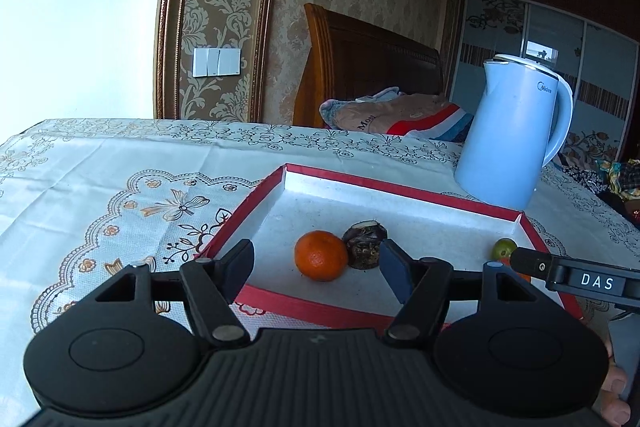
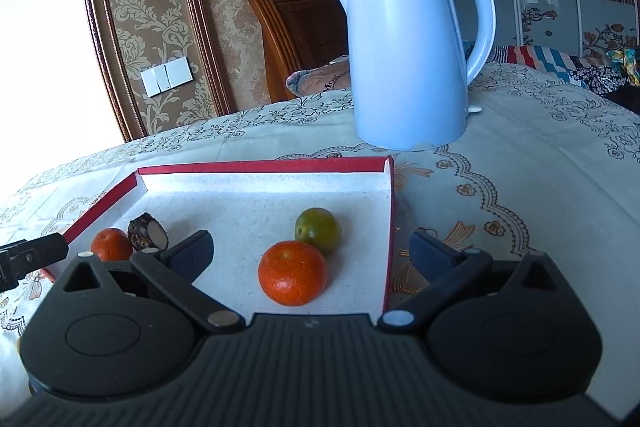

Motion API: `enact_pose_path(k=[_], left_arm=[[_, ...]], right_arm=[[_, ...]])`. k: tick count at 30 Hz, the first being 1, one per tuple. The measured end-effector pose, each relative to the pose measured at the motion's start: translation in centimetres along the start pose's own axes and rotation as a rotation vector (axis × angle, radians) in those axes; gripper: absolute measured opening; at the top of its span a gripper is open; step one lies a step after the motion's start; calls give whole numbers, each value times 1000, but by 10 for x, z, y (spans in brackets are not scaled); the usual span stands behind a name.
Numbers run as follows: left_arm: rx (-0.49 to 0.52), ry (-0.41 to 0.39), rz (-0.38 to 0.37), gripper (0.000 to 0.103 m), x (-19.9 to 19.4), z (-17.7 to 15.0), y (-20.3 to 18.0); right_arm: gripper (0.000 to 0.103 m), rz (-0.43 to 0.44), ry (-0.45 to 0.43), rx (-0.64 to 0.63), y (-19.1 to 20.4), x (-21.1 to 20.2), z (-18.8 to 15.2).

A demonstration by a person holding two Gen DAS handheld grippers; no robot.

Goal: Organize fruits
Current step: 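Withdraw both grippers from the tray toward the loose items beside it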

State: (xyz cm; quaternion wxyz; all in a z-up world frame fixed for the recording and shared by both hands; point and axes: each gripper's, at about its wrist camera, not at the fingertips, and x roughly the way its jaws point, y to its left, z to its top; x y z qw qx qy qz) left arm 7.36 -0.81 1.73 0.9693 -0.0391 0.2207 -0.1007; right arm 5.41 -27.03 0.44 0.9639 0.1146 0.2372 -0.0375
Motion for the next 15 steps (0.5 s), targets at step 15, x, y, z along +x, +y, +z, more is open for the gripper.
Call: enact_pose_path(k=[15], left_arm=[[-76,24,-6,77,-44,-31,37]], right_arm=[[103,11,0,7,-5,-16,-10]])
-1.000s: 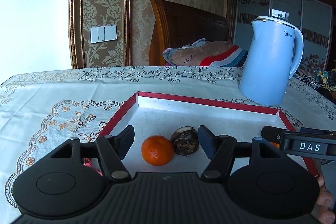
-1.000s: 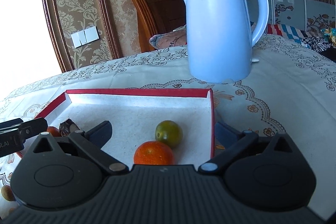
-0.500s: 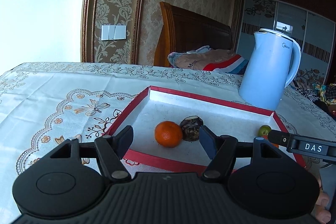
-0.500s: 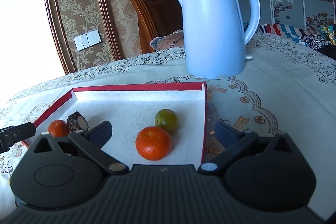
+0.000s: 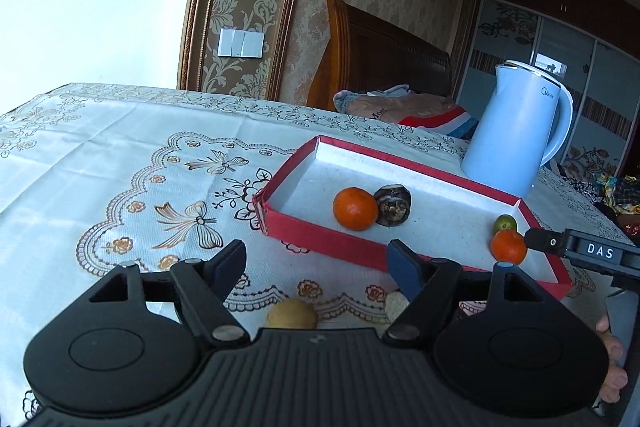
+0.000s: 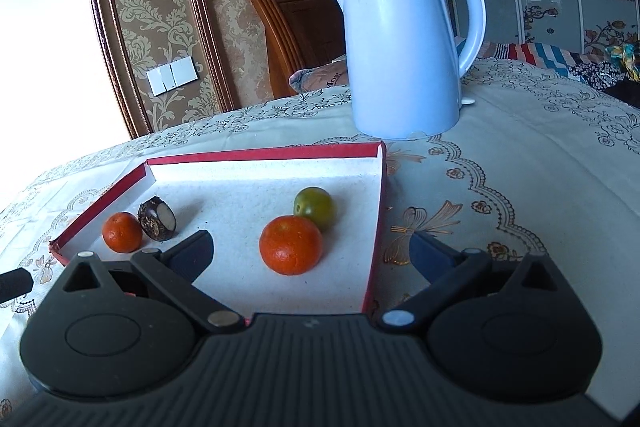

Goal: Organize fruits
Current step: 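Withdraw both grippers from the tray toward the loose items beside it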

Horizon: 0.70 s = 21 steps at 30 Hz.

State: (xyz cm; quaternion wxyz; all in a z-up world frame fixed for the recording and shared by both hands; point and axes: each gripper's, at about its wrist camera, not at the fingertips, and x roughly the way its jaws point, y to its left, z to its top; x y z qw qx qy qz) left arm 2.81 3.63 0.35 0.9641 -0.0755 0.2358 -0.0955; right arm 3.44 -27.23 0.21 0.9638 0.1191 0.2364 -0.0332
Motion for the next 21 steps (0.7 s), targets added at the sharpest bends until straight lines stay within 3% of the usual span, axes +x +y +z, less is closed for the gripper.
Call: enact_pose_path(k=[6,14,17,21], left_arm=[[-1,24,39,77,-1,-3,6],[-4,144,154,77,20,-6,15],[-14,156,141,77,22,-7,19],[56,165,100,77,20,-9,9]], right_arm=[[103,-2,7,-17,2,1,-1],[103,1,19,-14,1,2,-1],[103,3,17,-16,2,2,-1],[103,3,23,-20,2,2,-2]])
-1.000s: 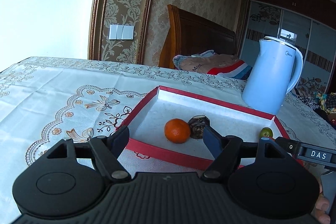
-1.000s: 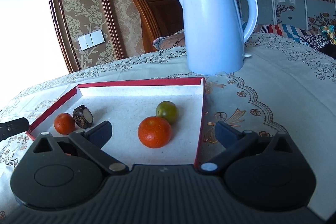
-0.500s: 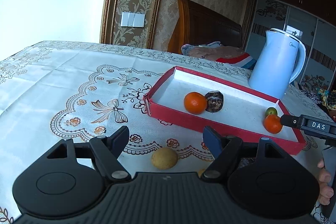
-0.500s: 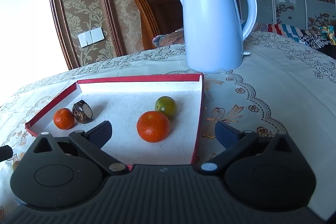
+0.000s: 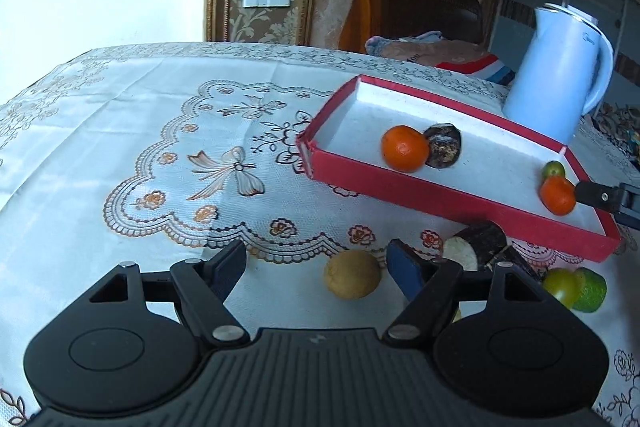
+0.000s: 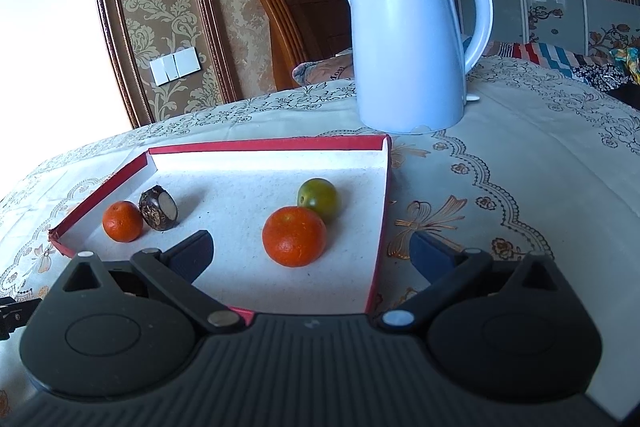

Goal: Organize fruits
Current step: 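Withdraw both grippers from the tray toward the loose items beside it, then grasp the green cucumber piece with the right gripper while the left gripper grasps a brown kiwi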

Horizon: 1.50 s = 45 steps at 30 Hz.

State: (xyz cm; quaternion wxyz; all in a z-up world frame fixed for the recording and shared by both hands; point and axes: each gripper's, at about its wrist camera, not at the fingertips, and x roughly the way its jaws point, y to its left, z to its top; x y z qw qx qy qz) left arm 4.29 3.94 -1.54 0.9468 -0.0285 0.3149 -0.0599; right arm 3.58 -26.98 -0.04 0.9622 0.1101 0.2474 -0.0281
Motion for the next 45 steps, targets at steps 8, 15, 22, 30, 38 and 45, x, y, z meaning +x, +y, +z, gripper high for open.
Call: enact_pose_path(k=[8,15,22,30,38,45], left_arm=[[43,43,72,77,10,-1,-6],[74,37,115,86,15,-2,-11],[62,41,122,92,17,-1,-9],[62,40,124,93,17,-2,-10],[62,40,124,93,17,-2,-10],[62,40,124,93,17,-2,-10]], right_arm=[[103,3,5,0,0,1,-1],[103,14,21,0,-3,-4,-2],[103,132,60,-31,-12,-38,-22],[101,197,105,-316,21,-52,-44],[69,234,164,-380,32,-42,-45],[52,263,155,-486,41,-39,-45]])
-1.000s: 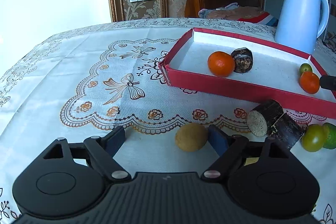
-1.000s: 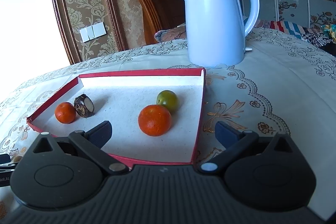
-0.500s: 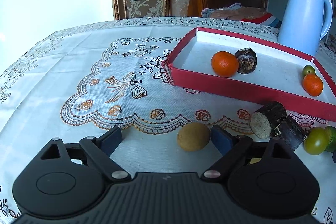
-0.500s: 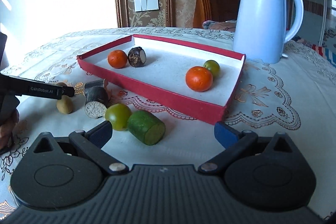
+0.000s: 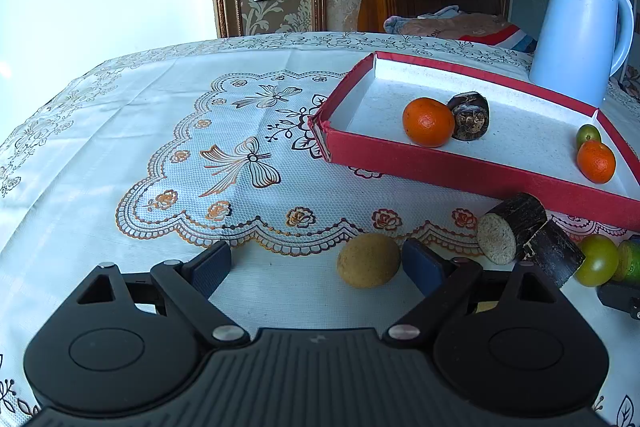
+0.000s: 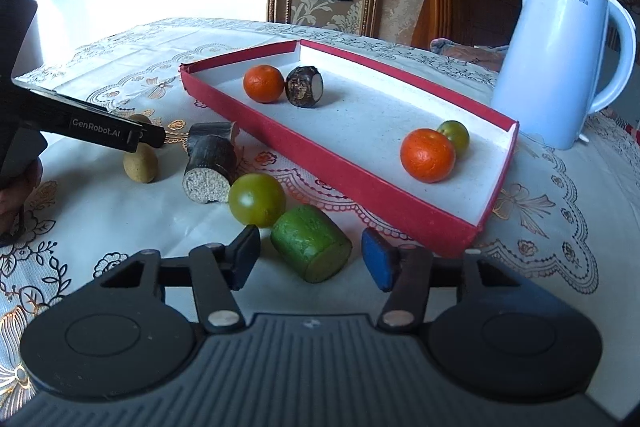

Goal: Organize fruits
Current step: 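Grasp the green cucumber piece with the right gripper while the left gripper grasps a brown kiwi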

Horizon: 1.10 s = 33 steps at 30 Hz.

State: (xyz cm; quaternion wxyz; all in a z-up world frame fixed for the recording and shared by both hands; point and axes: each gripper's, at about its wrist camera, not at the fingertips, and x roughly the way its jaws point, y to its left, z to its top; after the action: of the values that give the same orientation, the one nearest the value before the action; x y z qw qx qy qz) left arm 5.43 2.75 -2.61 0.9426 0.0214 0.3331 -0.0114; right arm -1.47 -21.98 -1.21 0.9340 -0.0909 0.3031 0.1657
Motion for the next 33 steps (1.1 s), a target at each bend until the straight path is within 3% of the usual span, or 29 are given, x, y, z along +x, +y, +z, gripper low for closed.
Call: enact_pose_path(k=[3,8,13,16,22,24,30,33], left_arm=[[0,0,0,93,0,0,0],[0,0,0,93,0,0,0],[0,0,0,93,0,0,0],[2,-1,-1,93,0,0,0],[9,-5,-20,91,-2,-1,0],[21,-13,-25,87,-4,-1,-2],[76,-38,-61,53,-9,-3,-12],[89,-42,-64,49,-11,-4,-14]], right_arm=[[39,-17,-10,-31,5,-2,0],[39,-64,-7,19,4,-5,-1],[39,-253,11,149,-13,-3,-4],[38,-219,14,221,-25,-3,-6],[38,-225,11,218,-23,-3,-7],[38,-222,11,225,-24,-3,-7],[38,-221,10,226,-24,-3,-7],[38,-226,12,217,-23,-3,-7]])
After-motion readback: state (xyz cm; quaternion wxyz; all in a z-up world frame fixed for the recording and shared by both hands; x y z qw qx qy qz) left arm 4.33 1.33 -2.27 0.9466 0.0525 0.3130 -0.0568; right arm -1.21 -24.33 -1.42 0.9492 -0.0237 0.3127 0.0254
